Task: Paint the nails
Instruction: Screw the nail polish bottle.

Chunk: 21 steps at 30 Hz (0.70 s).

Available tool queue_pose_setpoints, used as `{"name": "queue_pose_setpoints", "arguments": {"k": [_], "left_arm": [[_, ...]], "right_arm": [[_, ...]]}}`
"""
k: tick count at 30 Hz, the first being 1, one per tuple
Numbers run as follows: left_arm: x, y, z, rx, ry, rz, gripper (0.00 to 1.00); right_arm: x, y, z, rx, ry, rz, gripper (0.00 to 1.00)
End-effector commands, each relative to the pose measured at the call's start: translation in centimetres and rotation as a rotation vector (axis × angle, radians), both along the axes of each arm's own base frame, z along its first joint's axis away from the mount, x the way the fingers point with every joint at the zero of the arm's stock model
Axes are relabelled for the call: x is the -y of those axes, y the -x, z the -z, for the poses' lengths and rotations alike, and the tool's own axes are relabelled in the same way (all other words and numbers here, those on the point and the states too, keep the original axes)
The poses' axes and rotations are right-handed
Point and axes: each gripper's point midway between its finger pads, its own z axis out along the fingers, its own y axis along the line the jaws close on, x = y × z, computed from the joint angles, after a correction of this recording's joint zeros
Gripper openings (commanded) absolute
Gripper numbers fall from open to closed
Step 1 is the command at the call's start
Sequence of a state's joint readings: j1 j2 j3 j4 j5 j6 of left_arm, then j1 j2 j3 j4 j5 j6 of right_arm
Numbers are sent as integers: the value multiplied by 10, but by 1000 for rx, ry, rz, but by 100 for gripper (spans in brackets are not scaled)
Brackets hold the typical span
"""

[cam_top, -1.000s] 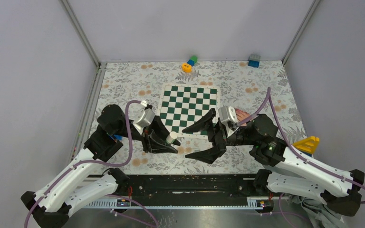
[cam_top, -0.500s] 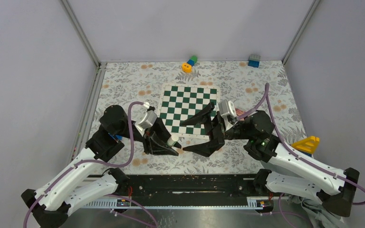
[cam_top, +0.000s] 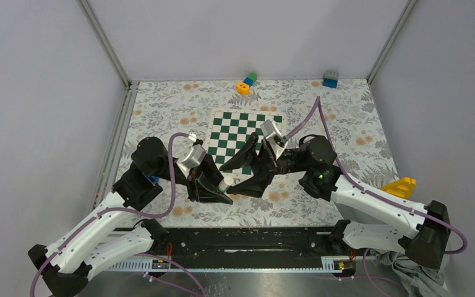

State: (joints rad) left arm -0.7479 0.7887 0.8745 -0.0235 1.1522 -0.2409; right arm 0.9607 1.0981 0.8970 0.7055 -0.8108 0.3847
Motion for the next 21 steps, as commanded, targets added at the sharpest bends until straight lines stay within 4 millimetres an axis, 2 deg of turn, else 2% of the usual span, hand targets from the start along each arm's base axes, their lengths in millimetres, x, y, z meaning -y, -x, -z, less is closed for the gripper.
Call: {"name": "queue_pose_setpoints", "arguments": {"k": [1, 9, 16, 21], "left_arm": [[-1, 6, -8, 47, 40, 38, 0], [-1, 3, -8, 58, 40, 16, 0], [0, 0, -7, 60, 34, -5, 0], [1, -2, -6, 55, 28, -14, 0]], "right_arm": [[7, 13, -36, 19, -105, -75, 69], [8, 13, -37, 16, -102, -70, 62], [2, 17, -29, 28, -58, -65, 58], [1, 19, -28, 30, -53, -68, 48]]}}
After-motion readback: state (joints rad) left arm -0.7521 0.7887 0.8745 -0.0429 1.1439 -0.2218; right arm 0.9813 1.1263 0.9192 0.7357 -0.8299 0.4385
